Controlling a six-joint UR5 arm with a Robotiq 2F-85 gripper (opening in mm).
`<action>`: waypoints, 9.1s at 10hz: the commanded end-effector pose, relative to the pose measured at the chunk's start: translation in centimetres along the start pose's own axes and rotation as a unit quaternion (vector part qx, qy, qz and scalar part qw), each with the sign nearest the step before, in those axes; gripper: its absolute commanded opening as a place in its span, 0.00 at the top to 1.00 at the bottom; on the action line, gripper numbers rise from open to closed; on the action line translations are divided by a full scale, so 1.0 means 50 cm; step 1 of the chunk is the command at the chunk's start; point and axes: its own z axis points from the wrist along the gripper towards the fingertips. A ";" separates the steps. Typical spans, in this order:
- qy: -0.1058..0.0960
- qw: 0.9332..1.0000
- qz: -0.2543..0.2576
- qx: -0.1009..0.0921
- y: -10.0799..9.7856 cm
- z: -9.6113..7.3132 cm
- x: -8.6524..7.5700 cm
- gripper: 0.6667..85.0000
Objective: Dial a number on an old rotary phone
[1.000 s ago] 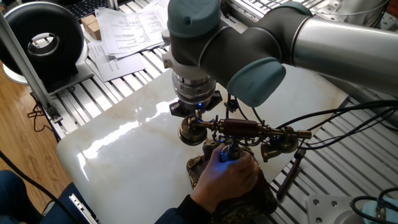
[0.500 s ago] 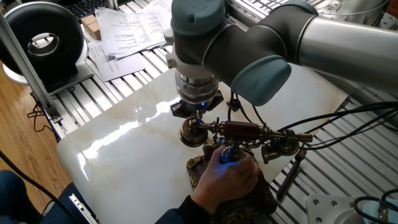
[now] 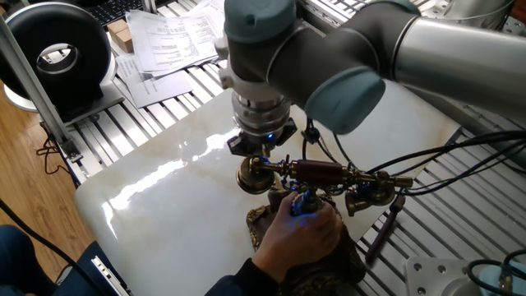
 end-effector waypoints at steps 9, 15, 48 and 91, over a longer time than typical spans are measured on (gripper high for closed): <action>0.031 0.996 -0.079 0.017 -0.056 -0.052 0.031 0.99; -0.006 0.993 -0.112 0.023 -0.066 -0.017 -0.047 0.99; -0.035 0.994 -0.084 -0.062 0.009 0.035 -0.143 0.99; 0.038 0.992 -0.103 -0.061 -0.014 0.047 -0.195 0.69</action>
